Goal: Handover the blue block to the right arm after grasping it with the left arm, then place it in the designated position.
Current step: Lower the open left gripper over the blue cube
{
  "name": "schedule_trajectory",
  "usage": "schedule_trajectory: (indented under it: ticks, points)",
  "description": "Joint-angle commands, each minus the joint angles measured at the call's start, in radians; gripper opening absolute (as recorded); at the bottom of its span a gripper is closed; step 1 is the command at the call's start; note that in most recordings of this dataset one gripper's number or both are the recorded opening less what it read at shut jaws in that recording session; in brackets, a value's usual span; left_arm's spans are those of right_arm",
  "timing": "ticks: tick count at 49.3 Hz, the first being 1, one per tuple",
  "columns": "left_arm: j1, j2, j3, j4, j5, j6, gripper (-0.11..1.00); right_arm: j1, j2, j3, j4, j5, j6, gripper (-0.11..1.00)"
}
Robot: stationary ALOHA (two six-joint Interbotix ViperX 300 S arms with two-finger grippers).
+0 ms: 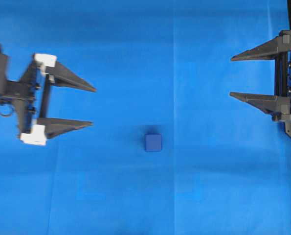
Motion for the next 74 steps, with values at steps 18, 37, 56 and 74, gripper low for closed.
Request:
schedule_trajectory:
  ticks: [18,37,56,74]
  points:
    - [-0.066,0.259,-0.281,0.003,-0.005,-0.003,0.92,-0.003,0.011,-0.028,0.003,-0.025,0.000,0.98]
    - [-0.069,0.405,-0.456,0.002,0.078,-0.003,0.92,-0.003,0.018,-0.026,0.002,-0.049,0.000,0.98]
    - [-0.048,0.449,-0.514,0.002,0.146,-0.002,0.92,-0.003,0.021,-0.026,0.002,-0.052,0.000,0.98]
    - [-0.044,0.453,-0.597,0.002,0.446,-0.003,0.92,-0.003,0.021,-0.026,0.002,-0.052,0.002,0.98]
